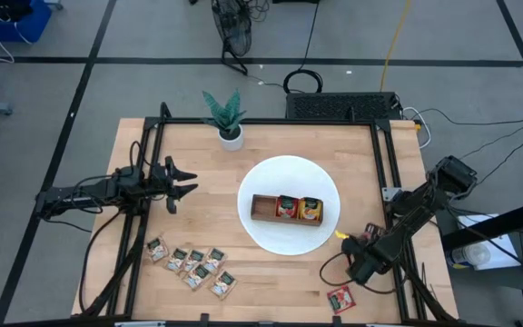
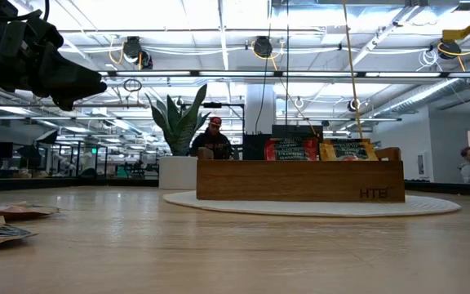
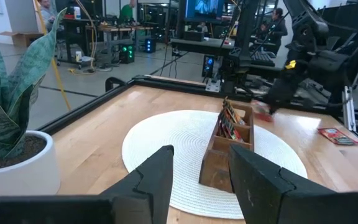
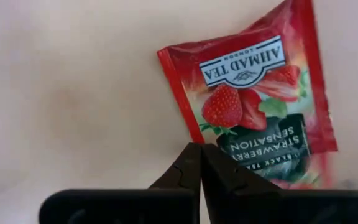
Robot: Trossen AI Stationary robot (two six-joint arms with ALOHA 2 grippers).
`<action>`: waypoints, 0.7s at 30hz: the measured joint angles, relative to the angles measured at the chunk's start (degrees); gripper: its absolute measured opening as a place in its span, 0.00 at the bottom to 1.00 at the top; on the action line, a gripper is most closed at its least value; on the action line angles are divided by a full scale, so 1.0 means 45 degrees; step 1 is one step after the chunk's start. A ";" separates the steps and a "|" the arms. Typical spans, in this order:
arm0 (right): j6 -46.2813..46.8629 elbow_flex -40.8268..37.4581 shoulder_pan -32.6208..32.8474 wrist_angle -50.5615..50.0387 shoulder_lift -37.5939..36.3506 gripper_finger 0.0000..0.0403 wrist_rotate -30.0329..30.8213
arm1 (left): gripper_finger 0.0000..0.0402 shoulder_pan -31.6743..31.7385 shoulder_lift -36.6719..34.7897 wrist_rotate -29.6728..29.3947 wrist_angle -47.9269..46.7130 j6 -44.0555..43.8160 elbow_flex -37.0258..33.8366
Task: Pick & Place Tea
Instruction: Put the red tea bag into the middle section of the wooden organizer
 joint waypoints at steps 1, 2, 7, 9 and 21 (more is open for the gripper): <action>-0.0004 -0.0009 0.0000 -0.0217 0.0000 0.00 0.0705 | 0.39 0.0000 0.0002 0.0000 0.0000 0.0000 -0.0002; -0.0004 -0.0009 0.0000 -0.0306 0.0002 0.00 0.1382 | 0.39 0.0000 0.0004 0.0000 -0.0005 0.0000 -0.0005; 0.0324 -0.0080 -0.0022 -0.0162 0.0054 0.00 0.4996 | 0.39 -0.0001 0.0002 0.0000 -0.0005 -0.0002 -0.0003; 0.1081 -0.0011 0.0011 -0.0204 0.0024 0.00 0.6618 | 0.39 0.0000 0.0005 0.0004 -0.0005 0.0000 -0.0004; 0.2160 -0.0038 -0.1527 -0.1689 -0.0451 0.07 0.6997 | 0.39 0.0000 0.0003 0.0000 -0.0005 0.0000 -0.0002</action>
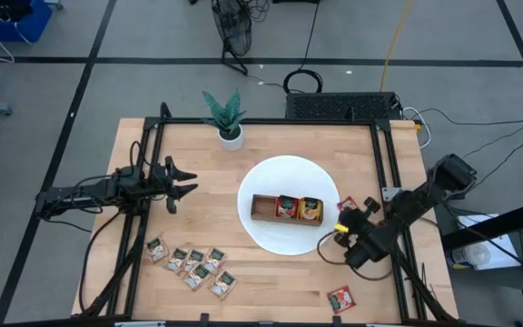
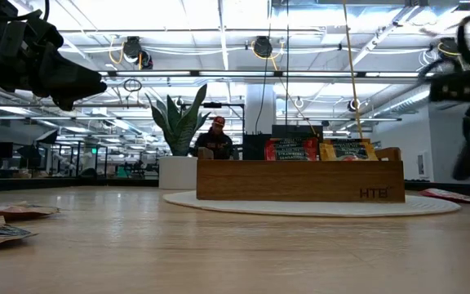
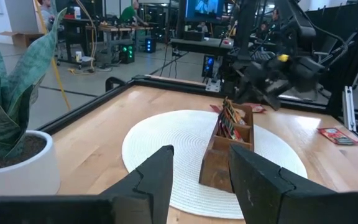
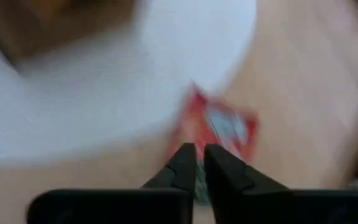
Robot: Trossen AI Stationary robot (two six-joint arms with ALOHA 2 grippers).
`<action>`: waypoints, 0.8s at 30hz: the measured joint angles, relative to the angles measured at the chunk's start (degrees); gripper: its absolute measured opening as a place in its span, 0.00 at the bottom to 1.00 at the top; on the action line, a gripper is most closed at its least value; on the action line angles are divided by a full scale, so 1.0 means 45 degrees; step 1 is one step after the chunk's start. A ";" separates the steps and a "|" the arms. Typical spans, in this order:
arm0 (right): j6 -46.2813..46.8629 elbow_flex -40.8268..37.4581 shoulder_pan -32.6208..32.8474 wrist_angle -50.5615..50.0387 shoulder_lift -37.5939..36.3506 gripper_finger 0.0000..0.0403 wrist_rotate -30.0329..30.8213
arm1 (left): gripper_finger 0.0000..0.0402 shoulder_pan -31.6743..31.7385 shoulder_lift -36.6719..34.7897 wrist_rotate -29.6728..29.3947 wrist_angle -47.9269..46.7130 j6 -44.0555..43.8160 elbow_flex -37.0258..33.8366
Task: Pick & Place Tea
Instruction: Put the red tea bag into the middle section of the wooden organizer
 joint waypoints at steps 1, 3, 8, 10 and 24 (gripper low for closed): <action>-0.0101 0.0000 -0.0338 -0.0302 -0.0199 0.10 -0.0653 | 0.39 0.0000 0.0002 0.0002 0.0000 0.0000 -0.0001; -0.0235 0.0000 -0.1041 -0.0771 -0.0671 0.17 -0.1424 | 0.39 -0.0002 -0.0002 0.0000 -0.0002 -0.0001 -0.0001; -0.2048 0.0005 -0.2902 -0.1018 -0.1794 0.40 -0.2991 | 0.39 0.0000 0.0001 0.0001 0.0000 -0.0002 0.0002; -0.2762 0.0005 -0.3617 -0.0722 -0.2009 0.49 -0.3095 | 0.39 -0.0002 -0.0003 0.0000 0.0000 0.0000 0.0000; -0.5216 -0.2935 -0.7698 0.4855 -0.2104 0.72 -0.5633 | 0.39 0.0000 -0.0003 -0.0005 0.0002 0.0000 -0.0003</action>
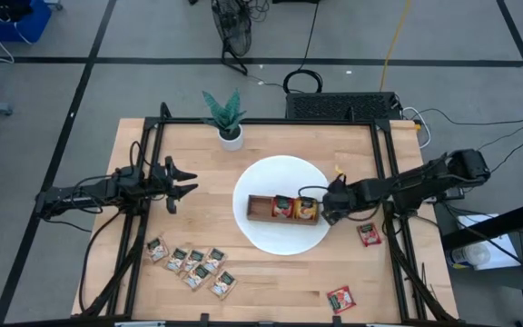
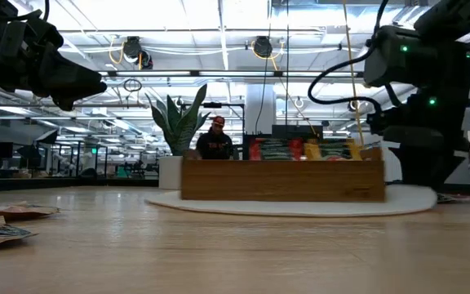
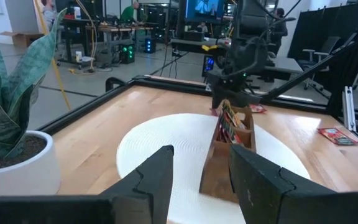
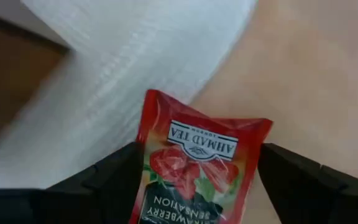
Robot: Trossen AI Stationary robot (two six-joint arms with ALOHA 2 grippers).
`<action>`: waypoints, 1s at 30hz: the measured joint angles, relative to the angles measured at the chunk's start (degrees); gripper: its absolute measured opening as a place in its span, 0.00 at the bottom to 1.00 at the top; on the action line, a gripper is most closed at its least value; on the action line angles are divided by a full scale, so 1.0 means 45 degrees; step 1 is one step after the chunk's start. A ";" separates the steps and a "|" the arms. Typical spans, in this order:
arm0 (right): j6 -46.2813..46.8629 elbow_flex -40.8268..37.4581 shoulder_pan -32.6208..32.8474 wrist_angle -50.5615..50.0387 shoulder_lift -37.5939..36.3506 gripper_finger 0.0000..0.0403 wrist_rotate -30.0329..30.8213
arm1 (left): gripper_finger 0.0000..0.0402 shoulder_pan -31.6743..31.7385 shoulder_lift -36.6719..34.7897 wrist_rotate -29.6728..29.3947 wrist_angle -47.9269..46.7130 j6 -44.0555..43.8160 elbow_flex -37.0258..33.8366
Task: Pick & Place Tea
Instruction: Put the red tea bag into the middle section of the wooden organizer
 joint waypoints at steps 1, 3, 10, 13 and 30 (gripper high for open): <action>0.0021 -0.0106 -0.0056 -0.0028 -0.0038 0.71 -0.0112 | 0.39 0.0000 0.0005 0.0005 -0.0002 0.0000 0.0000; -0.0020 -0.0157 -0.0075 -0.0004 -0.0031 0.67 -0.0325 | 0.39 -0.0001 0.0000 0.0003 0.0009 0.0000 0.0001; -0.0365 -0.0273 -0.0062 -0.0333 -0.0688 0.47 -0.0887 | 0.39 0.0000 0.0000 0.0005 -0.0002 0.0000 0.0003; -0.0333 -0.0270 -0.0062 -0.0360 -0.1288 0.37 -0.1088 | 0.39 0.0000 0.0000 0.0005 -0.0002 0.0000 0.0003; -0.4295 -0.0295 0.5139 1.1834 -0.3075 0.02 0.8159 | 0.39 -0.0002 0.0003 0.0005 -0.0002 -0.0005 0.0000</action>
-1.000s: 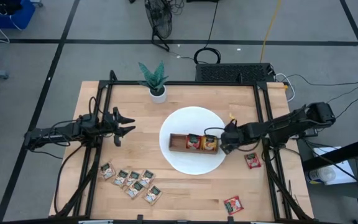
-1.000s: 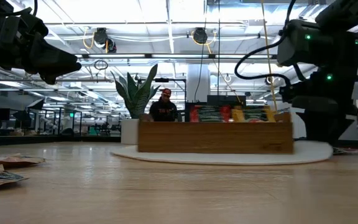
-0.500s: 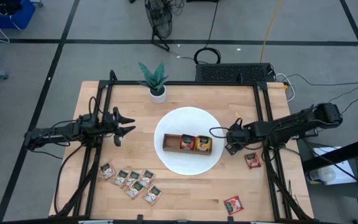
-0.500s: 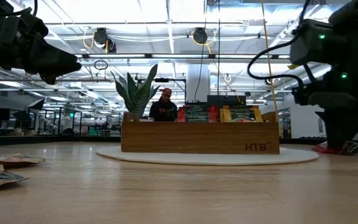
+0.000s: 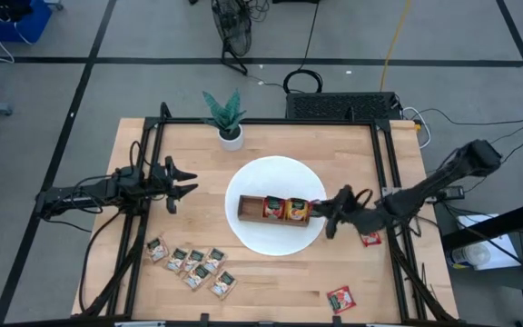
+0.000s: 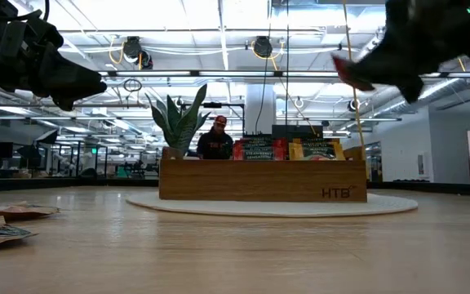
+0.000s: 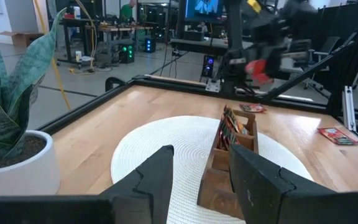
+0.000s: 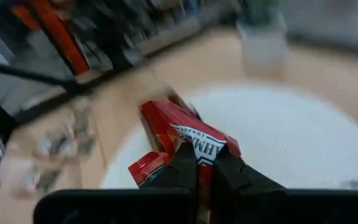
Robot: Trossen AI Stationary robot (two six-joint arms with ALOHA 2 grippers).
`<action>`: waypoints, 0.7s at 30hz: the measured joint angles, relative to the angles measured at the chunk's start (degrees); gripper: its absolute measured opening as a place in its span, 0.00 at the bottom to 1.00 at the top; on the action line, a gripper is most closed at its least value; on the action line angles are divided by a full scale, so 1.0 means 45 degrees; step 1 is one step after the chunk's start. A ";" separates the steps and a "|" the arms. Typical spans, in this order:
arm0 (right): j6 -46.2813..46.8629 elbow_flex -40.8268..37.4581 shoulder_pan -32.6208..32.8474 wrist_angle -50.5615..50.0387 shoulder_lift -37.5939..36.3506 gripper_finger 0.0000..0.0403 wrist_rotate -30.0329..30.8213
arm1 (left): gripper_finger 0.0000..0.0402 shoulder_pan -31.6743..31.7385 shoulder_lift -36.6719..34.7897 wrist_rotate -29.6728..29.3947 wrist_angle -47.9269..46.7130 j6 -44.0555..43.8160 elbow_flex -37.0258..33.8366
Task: Pick & Place Tea
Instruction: Put the red tea bag into the middle section of the wooden organizer
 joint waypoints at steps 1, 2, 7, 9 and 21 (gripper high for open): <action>-0.1276 0.0000 0.0017 0.1924 0.0790 0.02 0.0236 | 0.39 -0.0001 0.0000 0.0000 0.0000 0.0005 0.0002; -0.2451 0.0005 -0.0049 0.3882 0.1709 0.02 0.0295 | 0.39 -0.0001 -0.0003 0.0000 0.0005 0.0003 0.0002; -0.5563 0.1204 -0.0562 0.9718 0.6568 0.02 0.0481 | 0.39 -0.0003 -0.0003 0.0000 0.0000 0.0005 0.0000; -0.5925 0.2092 -0.0831 1.0173 0.8181 0.02 0.0480 | 0.39 0.0002 -0.0003 0.0000 0.0000 0.0005 0.0000; -0.9573 0.5367 -0.0843 0.8379 1.1031 0.02 0.4560 | 0.39 -0.0001 -0.0001 0.0000 0.0000 0.0005 0.0002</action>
